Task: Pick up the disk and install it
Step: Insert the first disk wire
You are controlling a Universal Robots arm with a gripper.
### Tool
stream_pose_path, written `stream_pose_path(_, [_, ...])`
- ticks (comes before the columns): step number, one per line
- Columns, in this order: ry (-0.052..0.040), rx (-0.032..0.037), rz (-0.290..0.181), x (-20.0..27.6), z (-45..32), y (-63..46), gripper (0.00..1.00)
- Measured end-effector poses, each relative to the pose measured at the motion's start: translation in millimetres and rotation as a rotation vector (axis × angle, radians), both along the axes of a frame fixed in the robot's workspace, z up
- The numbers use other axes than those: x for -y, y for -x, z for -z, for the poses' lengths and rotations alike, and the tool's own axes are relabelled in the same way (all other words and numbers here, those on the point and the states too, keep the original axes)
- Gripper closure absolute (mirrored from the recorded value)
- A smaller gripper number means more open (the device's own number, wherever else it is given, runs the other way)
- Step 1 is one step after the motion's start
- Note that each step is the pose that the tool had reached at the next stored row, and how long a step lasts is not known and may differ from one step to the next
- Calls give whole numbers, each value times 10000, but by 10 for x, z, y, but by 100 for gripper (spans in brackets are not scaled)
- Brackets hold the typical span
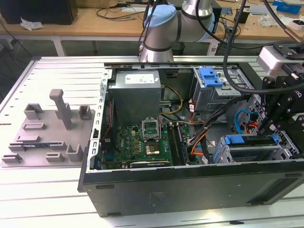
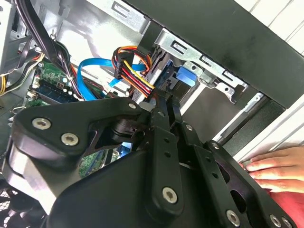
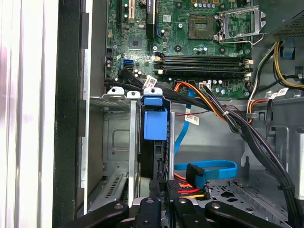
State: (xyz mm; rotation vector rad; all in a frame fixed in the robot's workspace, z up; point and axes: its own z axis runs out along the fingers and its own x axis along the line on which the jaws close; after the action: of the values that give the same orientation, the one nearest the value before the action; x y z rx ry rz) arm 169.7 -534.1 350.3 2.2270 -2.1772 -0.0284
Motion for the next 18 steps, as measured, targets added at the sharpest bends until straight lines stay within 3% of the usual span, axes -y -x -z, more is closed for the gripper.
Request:
stream_pose_path(8, [-2, 23, -2, 0, 3, 0, 83])
stream_pose_path(9, [-3, 40, -2, 0, 3, 1, 83])
stream_pose_path(11, [-3, 196, -2, 1, 3, 7, 83])
stream_pose_path(12, [-3, 230, -3, 1, 3, 14, 83])
stream_pose_path(18, [-1, 262, -4, 5, 3, 41, 83])
